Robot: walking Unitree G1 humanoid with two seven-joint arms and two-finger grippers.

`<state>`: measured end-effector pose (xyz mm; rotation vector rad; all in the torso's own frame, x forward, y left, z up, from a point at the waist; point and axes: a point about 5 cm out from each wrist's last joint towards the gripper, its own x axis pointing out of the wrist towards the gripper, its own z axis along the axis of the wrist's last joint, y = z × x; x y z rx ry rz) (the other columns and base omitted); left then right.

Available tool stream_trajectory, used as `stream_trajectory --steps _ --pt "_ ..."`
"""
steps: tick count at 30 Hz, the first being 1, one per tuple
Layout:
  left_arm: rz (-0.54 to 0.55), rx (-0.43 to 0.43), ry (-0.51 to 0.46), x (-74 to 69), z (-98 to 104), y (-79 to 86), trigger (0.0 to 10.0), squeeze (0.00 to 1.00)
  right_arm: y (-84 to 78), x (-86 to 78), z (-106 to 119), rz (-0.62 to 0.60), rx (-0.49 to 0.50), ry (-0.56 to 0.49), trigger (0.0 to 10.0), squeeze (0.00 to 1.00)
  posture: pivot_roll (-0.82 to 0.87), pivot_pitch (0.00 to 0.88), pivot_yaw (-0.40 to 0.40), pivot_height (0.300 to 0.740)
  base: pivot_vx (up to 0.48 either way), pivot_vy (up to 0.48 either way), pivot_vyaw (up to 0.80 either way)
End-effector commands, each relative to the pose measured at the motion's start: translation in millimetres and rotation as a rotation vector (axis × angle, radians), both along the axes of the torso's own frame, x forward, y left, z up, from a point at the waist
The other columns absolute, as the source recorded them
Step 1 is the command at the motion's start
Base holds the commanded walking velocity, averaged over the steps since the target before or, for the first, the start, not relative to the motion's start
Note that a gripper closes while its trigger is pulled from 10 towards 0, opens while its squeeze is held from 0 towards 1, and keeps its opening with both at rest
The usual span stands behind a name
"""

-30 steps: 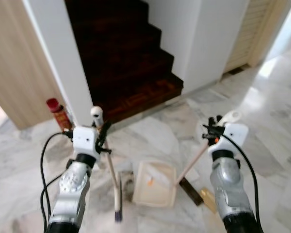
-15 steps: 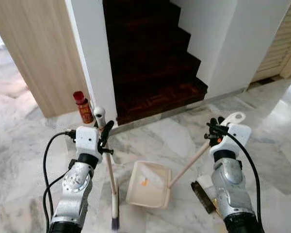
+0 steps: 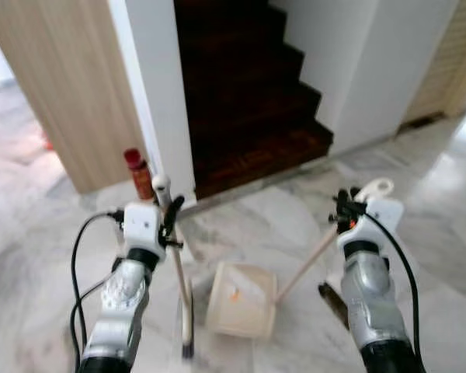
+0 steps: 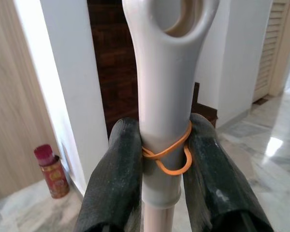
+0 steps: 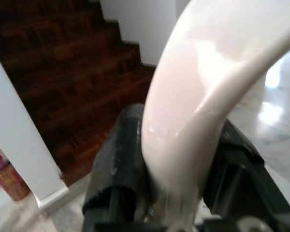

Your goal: Sweep floor

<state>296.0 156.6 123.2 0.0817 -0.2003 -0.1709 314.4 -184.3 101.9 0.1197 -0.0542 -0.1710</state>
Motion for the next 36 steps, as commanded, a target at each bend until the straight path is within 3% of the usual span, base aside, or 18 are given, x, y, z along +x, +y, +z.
stream_trajectory --steps 1,10,20,25,36 --pt "0.002 -0.004 -0.057 2.1 13.7 0.5 10.0 0.0 2.4 5.9 17.1 0.017 -0.006 -0.068 10.0 0.0 0.1 0.0 -0.001 0.74 0.0 0.292 0.0" --pt "-0.003 -0.006 -0.057 1.8 13.8 -0.8 10.0 0.0 3.3 6.2 17.0 0.023 -0.007 -0.068 10.0 0.0 0.1 0.0 0.0 0.74 0.0 0.291 0.44" --pt "-0.001 -0.008 -0.056 2.5 14.2 -1.2 10.0 0.0 3.4 7.0 17.8 0.026 -0.011 -0.066 10.0 0.0 0.1 0.0 -0.002 0.74 0.0 0.292 0.0" --pt "-0.001 -0.01 -0.055 3.1 14.5 -1.6 10.0 0.0 3.6 7.8 18.5 0.031 -0.013 -0.066 10.0 0.0 0.1 0.0 -0.004 0.74 0.0 0.292 0.7" --pt "0.001 -0.01 -0.053 4.1 14.2 -1.2 10.0 0.0 4.0 8.8 19.3 0.038 0.013 -0.071 10.0 0.0 0.1 0.0 -0.004 0.74 0.0 0.29 0.0"
